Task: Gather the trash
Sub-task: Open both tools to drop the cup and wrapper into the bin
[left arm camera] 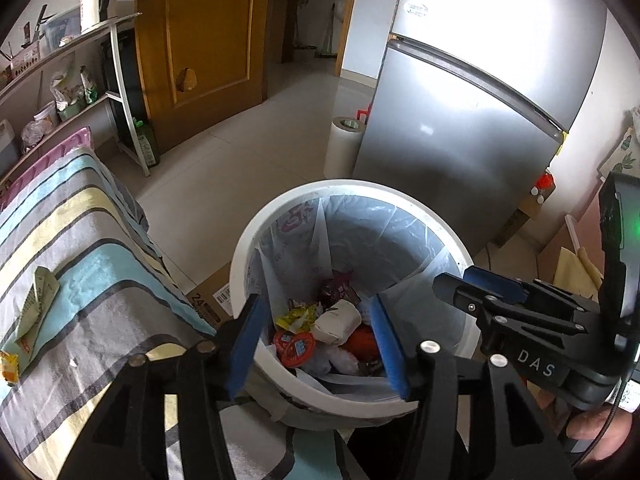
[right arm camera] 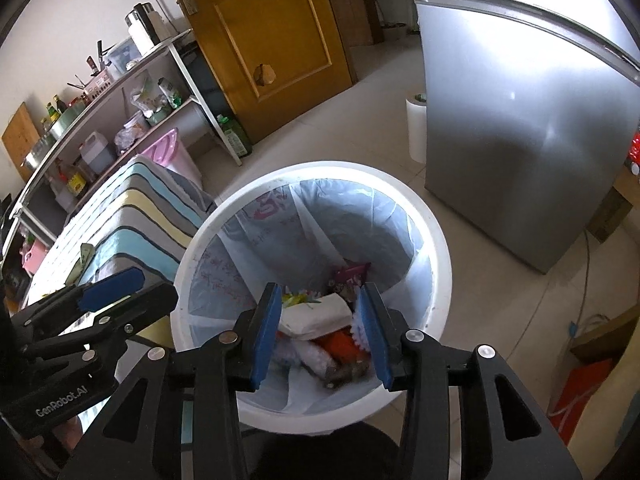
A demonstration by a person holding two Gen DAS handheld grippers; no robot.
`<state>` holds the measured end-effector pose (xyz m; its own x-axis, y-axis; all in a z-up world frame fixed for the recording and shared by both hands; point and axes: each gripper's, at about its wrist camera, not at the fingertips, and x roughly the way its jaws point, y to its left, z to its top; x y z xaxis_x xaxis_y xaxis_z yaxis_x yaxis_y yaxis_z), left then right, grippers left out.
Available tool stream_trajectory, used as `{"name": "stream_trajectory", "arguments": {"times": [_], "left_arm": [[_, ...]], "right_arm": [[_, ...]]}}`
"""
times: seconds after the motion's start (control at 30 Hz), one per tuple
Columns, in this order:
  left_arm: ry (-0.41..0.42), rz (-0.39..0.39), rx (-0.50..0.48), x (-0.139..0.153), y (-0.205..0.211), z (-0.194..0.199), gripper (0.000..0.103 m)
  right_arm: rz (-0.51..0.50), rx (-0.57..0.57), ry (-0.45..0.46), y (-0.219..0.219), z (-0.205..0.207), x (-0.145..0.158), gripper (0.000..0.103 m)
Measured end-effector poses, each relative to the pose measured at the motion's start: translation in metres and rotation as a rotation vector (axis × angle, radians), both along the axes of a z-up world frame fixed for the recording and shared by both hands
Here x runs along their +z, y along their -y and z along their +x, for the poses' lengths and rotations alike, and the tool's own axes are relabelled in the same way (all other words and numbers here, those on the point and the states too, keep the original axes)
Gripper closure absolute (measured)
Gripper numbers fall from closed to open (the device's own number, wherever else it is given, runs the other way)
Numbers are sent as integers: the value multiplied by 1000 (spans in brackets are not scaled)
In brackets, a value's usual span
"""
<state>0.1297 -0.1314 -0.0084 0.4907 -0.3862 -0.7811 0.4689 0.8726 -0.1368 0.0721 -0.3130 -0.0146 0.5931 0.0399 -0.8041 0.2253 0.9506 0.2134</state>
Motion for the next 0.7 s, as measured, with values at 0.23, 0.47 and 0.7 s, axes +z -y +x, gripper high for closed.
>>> {"name": "stream_trajectory", "arguments": {"times": [0.23, 0.47, 0.7], "left_arm": [[34, 2, 32, 10, -15, -6, 40], [64, -8, 72, 20, -36, -13, 38], [92, -12, 128, 27, -65, -21, 37]], "right_arm": [[6, -7, 32, -4, -8, 10, 60], [6, 6, 60, -17, -12, 19, 60], [4, 45, 91, -37, -13, 29, 60]]}}
